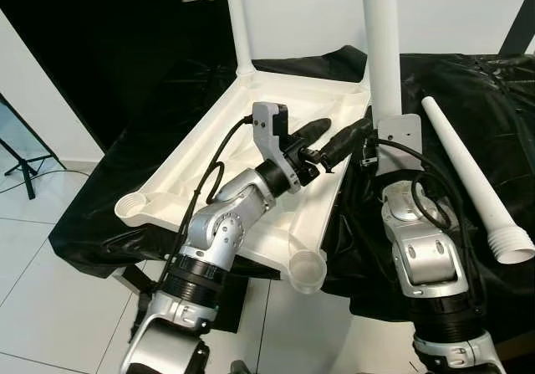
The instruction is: Building children table
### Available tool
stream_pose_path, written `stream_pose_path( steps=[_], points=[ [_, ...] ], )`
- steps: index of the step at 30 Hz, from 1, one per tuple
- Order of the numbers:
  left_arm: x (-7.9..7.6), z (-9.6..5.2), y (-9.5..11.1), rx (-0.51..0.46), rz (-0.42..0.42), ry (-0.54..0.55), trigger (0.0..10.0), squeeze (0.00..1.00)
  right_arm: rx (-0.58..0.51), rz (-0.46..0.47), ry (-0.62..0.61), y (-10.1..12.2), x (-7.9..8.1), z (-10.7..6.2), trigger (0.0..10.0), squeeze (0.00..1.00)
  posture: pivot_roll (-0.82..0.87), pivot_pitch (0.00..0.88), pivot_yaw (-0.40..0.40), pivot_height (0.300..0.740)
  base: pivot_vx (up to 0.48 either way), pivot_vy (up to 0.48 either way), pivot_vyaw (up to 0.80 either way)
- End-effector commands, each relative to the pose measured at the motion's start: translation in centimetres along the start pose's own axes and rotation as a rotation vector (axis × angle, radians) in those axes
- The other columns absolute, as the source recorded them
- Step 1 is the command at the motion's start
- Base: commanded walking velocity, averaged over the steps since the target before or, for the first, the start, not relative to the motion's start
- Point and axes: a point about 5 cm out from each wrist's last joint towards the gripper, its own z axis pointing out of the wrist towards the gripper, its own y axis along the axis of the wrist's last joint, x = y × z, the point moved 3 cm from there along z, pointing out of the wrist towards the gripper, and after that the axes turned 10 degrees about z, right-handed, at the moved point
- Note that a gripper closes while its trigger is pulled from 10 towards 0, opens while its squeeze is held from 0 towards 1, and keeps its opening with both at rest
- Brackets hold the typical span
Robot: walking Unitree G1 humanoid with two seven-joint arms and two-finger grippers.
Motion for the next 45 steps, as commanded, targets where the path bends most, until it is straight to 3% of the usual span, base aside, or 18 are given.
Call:
stream_pose_path(
  steps=[1, 3, 4, 5, 7, 11, 13, 20, 23, 28, 33, 36, 45],
  points=[
    [-3.1, -1.5, -0.9, -0.009, -0.006, -0.427, 10.0, 0.00, -0.062, 0.021, -0.033, 1.7, -0.5, 0.2, 10.0, 0.00, -0.17, 0.000, 0.106, 0.740, 0.000, 0.000, 0.00],
    [-2.8, -1.9, -1.1, 0.009, 0.009, -0.423, 10.0, 0.00, -0.066, 0.023, -0.044, 1.8, -0.7, 0.2, 10.0, 0.00, -0.17, 0.000, 0.106, 0.740, 0.000, 0.000, 0.00],
    [-2.4, -2.9, -1.3, 0.043, 0.029, -0.444, 10.0, 0.00, -0.071, 0.021, -0.050, 1.9, -0.8, 0.2, 10.0, 0.00, -0.17, 0.000, 0.105, 0.740, 0.000, 0.000, 0.00],
    [-2.1, -5.0, -1.8, 0.119, 0.056, -0.495, 10.0, 0.00, -0.076, 0.021, -0.061, 2.1, -1.0, 0.2, 10.0, 0.00, -0.16, 0.000, 0.105, 0.740, 0.000, 0.000, 0.00],
    [-2.1, -5.0, -1.8, 0.119, 0.056, -0.495, 10.0, 0.00, -0.076, 0.021, -0.061, 2.1, -1.0, 0.2, 10.0, 0.00, -0.16, 0.000, 0.105, 0.740, 0.000, 0.000, 0.00],
    [-1.8, -7.6, -3.0, 0.235, 0.106, -0.555, 10.0, 0.00, -0.078, 0.021, -0.074, 2.1, -1.3, 0.2, 10.0, 0.00, -0.16, 0.000, 0.105, 0.740, 0.000, 0.000, 0.00],
    [-1.8, -7.9, -3.1, 0.247, 0.107, -0.563, 10.0, 0.00, -0.078, 0.021, -0.076, 2.1, -1.4, 0.2, 10.0, 0.00, -0.16, 0.000, 0.105, 0.740, 0.000, 0.000, 0.00],
    [-2.0, -11.2, -3.0, 0.336, 0.048, -0.688, 10.0, 0.00, -0.074, 0.016, -0.097, 2.1, -2.0, 0.2, 10.0, 0.00, -0.16, 0.008, 0.100, 0.740, 0.000, 0.000, 0.00],
    [-2.0, -11.7, -3.0, 0.347, 0.041, -0.701, 10.0, 0.00, -0.073, 0.016, -0.100, 2.0, -2.0, 0.2, 10.0, 0.00, -0.16, 0.008, 0.100, 0.740, 0.000, 0.000, 0.00],
    [-1.9, -13.8, -3.0, 0.411, 0.025, -0.761, 10.0, 0.00, -0.072, 0.016, -0.104, 2.1, -2.2, 0.3, 10.0, 0.00, -0.15, 0.009, 0.091, 0.740, 0.000, 0.000, 0.00],
    [-1.8, -16.6, -3.2, 0.514, -0.042, -0.839, 10.0, 0.00, -0.070, 0.011, -0.105, 2.1, -2.4, 0.4, 10.0, 0.00, -0.15, 0.009, 0.085, 0.740, 0.000, 0.000, 0.00],
    [-2.0, -17.6, -3.7, 0.567, -0.061, -0.867, 10.0, 0.00, -0.069, 0.010, -0.109, 2.0, -2.5, 0.4, 10.0, 0.00, -0.15, 0.008, 0.083, 0.740, 0.000, 0.000, 0.00],
    [-2.6, -18.4, -3.8, 0.597, -0.095, -0.903, 10.0, 0.00, -0.063, 0.007, -0.116, 1.8, -2.6, 0.5, 10.0, 0.00, -0.16, 0.008, 0.081, 0.740, 0.000, 0.000, 0.00]
  ],
)
